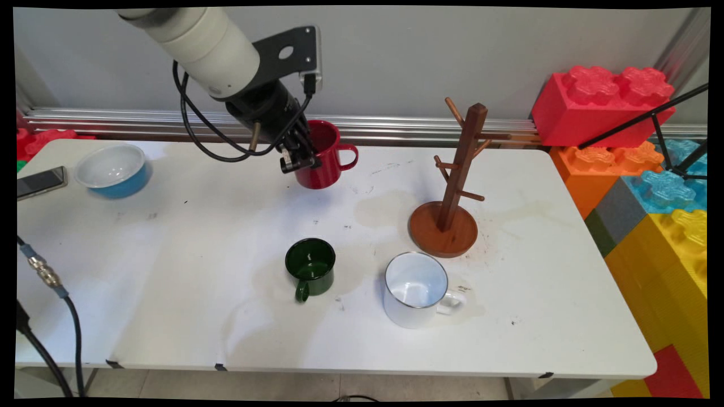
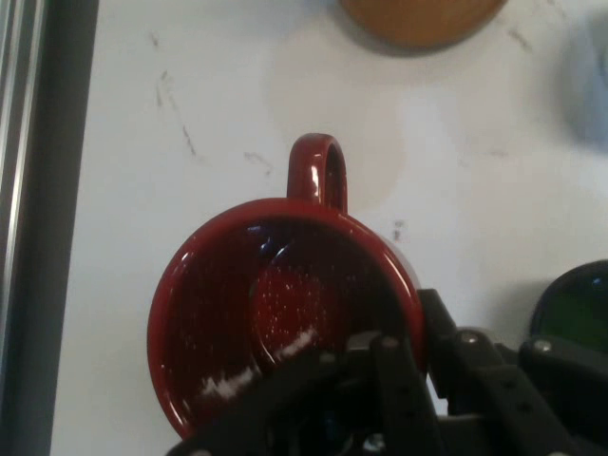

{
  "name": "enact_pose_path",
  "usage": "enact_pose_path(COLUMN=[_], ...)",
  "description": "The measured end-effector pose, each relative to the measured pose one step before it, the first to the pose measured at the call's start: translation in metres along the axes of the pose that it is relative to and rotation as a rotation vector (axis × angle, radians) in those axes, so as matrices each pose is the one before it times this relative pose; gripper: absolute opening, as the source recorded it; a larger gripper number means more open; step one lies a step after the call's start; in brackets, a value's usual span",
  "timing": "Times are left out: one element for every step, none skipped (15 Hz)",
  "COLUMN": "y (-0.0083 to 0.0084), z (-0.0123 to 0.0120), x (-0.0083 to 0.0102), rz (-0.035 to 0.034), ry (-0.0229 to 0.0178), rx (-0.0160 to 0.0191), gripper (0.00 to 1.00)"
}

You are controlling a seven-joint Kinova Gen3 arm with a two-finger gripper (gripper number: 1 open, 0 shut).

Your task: Place the picked object on the table

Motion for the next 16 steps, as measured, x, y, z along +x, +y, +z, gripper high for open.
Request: enact_pose_path(y=[-0.00264,-0.00239,-0.00228,-0.00204,-0.00148,-0.00185,-0.00154,-0.00090,-0.00060,-0.00016,-0.00005,0.00052,0.00086,0.00094,0.00083,0.00119], z=[0.00643,0.00821,0.00875,0.00802,0.00537,0.00823,0.00936,0.00903,0.00727,0.00485,0.00701,0.00758,0.00711,0.00561,0.00357,0.00504], x=[-0.00287,-0.00268,-0.00176,-0.00105,-0.00055,-0.00018,-0.00022,-0.00007,0.00023,0.00031,0.00097,0.00093,0.00118,0.00125,0.00083,0.00136], rz=[0.00593,0.00757,0.00804,0.00643,0.00273,0.00375,0.00024,-0.00309,-0.00335,-0.00244,-0.00349,-0.00499,-0.00481,-0.00391,-0.00305,-0.00431], ry=[-0.00868,-0.00734,-0.00381,-0.00333,-0.00137,-0.00224,-0.00214,-0.00137,-0.00078,-0.00062,-0.00032,0.00019,0.00131,0.00157,0.00096,0.00173], rx=[-0.00403,-0.00830,-0.00721,-0.00586,-0.00259,-0.00432,-0.00494,-0.00437,-0.00274,-0.00149,-0.00257,-0.00328,-0.00247,-0.00256,-0.00226,-0.00345], gripper=[0.00,0.00,0.00,0.00,0.00,0.00,0.00,0.00,0.00,0.00,0.00,0.00,0.00,0.00,0.00,0.00])
